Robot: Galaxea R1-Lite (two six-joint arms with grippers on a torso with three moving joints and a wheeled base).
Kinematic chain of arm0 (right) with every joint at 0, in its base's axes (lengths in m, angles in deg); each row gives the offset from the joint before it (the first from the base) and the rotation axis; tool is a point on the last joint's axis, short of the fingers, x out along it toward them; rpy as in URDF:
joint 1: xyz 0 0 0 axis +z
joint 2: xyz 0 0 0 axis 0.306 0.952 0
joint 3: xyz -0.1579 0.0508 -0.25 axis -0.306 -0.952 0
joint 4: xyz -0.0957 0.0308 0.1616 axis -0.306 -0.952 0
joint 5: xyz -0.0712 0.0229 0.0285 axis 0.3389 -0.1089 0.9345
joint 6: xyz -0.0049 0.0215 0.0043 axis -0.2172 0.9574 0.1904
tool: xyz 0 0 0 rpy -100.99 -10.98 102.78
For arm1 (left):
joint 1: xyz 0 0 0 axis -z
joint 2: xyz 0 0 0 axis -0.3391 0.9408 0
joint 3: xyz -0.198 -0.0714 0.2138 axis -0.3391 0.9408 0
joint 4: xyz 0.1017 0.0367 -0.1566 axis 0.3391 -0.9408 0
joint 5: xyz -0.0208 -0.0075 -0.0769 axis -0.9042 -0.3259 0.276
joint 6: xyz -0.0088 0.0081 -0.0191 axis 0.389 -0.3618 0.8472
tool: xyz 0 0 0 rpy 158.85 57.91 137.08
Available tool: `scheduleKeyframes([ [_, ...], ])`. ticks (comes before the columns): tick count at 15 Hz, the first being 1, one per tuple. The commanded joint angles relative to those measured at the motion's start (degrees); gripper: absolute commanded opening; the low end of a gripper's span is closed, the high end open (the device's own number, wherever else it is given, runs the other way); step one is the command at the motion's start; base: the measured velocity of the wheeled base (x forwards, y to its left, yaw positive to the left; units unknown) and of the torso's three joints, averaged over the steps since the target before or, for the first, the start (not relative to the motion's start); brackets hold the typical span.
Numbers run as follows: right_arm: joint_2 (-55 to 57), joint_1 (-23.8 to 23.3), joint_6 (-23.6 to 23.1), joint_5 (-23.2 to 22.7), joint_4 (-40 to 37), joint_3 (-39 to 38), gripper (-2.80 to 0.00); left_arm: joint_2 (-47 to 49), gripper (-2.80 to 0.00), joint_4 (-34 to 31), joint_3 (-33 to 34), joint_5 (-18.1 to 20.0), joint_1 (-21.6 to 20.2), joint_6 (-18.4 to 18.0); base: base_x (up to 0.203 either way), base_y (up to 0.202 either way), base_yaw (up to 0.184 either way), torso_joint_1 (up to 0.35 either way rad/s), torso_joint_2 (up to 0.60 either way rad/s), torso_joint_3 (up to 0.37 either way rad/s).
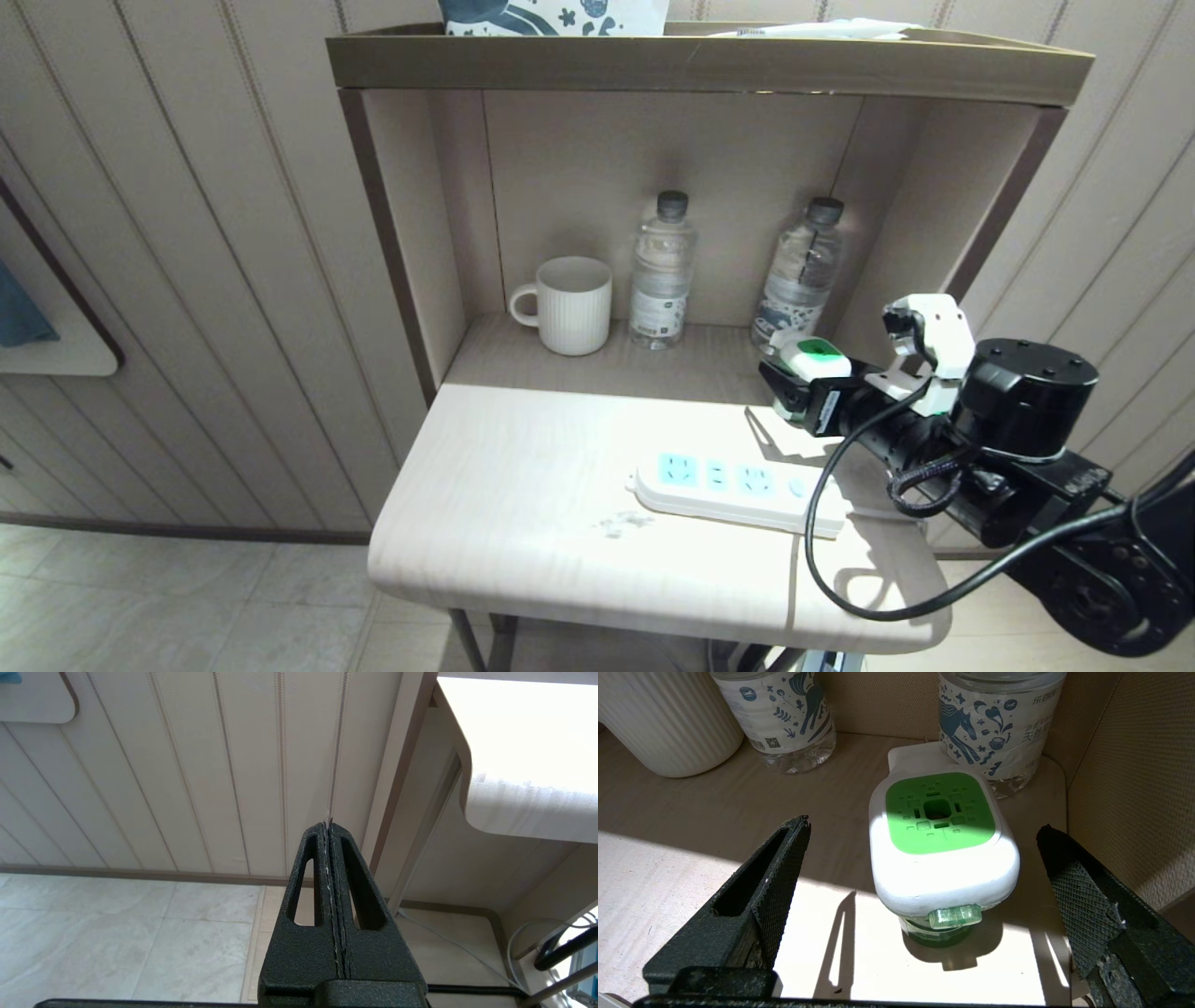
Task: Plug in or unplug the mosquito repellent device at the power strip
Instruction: Pick up the mosquito repellent liquid
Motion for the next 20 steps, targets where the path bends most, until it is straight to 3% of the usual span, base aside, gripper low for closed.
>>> scheduleKeyframes([
  [1,0.4,0.2,-0.1,0.0,0.4,0.2,0.00,0.1,-2.80,0.0,0.0,0.0,0.0,0.0,0.000,0.000,0.000,0.000,0.00,0.000],
  [6,0.3,-0.1,-1.2,0.1,0.5,1.0,0.00,0.1,-2.80,0.0,0.1,0.0,0.0,0.0,0.000,0.000,0.000,0.000,0.00,0.000],
  [12,1.6,0.3,-7.4,0.1,4.5,0.7,0.00,0.1,-2.80,0.0,0.1,0.0,0.0,0.0,0.000,0.000,0.000,0.000,0.00,0.000],
  [20,3.5,0.3,-6.8,0.5,5.4,1.1,0.00,0.1,-2.80,0.0,0.1,0.0,0.0,0.0,0.000,0.000,0.000,0.000,0.00,0.000],
])
